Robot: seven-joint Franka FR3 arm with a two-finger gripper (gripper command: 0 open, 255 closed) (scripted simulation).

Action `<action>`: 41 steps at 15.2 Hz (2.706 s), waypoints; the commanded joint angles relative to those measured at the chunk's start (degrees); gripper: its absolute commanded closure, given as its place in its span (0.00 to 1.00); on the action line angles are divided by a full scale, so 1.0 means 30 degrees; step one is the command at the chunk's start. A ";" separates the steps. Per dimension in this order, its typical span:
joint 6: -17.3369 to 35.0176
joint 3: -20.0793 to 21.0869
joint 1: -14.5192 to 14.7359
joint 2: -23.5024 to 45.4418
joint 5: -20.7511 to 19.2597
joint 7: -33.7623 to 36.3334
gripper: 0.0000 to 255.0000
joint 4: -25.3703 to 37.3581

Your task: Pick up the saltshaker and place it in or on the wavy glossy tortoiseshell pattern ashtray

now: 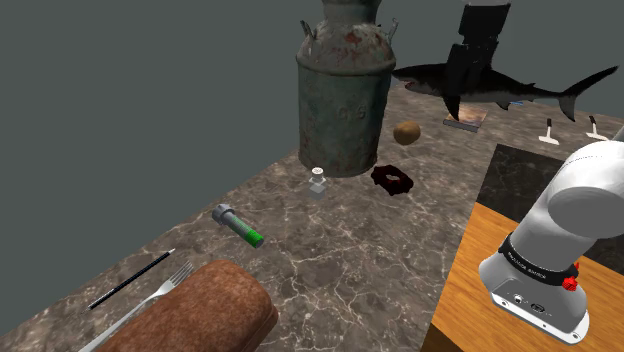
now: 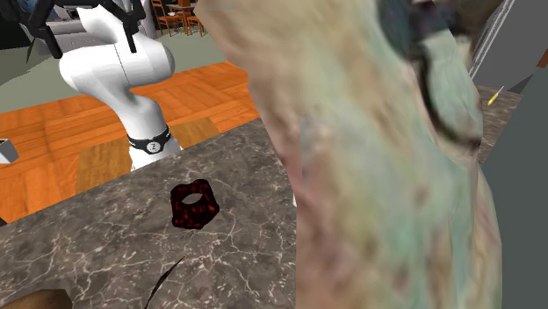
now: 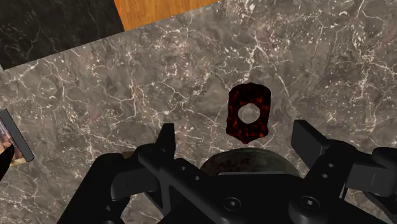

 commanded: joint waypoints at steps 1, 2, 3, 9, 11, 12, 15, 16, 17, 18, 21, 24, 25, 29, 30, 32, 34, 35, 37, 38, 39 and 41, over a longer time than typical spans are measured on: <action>0.0000 0.0000 0.0000 0.0000 0.0000 0.0000 0.00 0.0000; 0.0560 0.0277 0.0152 0.0232 0.0169 0.0209 0.00 -0.0257; 0.1125 0.0556 0.0303 0.0489 0.0333 0.0415 0.00 -0.0491; 0.4559 0.2255 0.1171 0.2552 0.1131 0.1640 0.00 -0.1413; 0.5703 0.2835 0.1421 0.3429 0.1309 0.2053 0.00 -0.1529; 0.6270 0.3125 0.1537 0.3900 0.1375 0.2264 0.00 -0.1551; 0.7939 0.4004 0.1835 0.5433 0.1468 0.2923 0.00 -0.1469; 0.8480 0.4302 0.1913 0.5981 0.1459 0.3155 0.00 -0.1393; 0.9012 0.4599 0.1983 0.6546 0.1426 0.3395 0.00 -0.1293; 0.9532 0.4892 0.2050 0.7128 0.1365 0.3648 0.00 -0.1169; 1.1013 0.5780 0.2183 0.8961 0.1012 0.4475 0.00 -0.0651; 1.2340 0.6644 0.2256 1.0915 0.0348 0.5445 0.00 0.0080; 1.2741 0.6918 0.2276 1.1592 0.0048 0.5806 0.00 0.0371; 1.4087 0.7875 0.2419 1.4410 -0.1566 0.7449 0.00 0.1774; 1.4350 0.8055 0.2497 1.5140 -0.2065 0.7903 0.00 0.2185; 1.4612 0.8036 0.2513 1.5366 -0.2228 0.8023 0.00 0.2124; 1.5092 0.8011 0.2484 1.5710 -0.2483 0.8198 0.00 0.1945; 1.5330 0.7996 0.2470 1.5889 -0.2618 0.8290 0.00 0.1862; 1.5802 0.7962 0.2443 1.6257 -0.2904 0.8486 0.00 0.1710; 1.6170 0.7928 0.2424 1.6558 -0.3144 0.8651 0.00 0.1604; 1.6170 0.7925 0.2427 1.6558 -0.3144 0.8651 0.00 0.1604; 1.6170 0.7924 0.2429 1.6558 -0.3144 0.8651 0.00 0.1603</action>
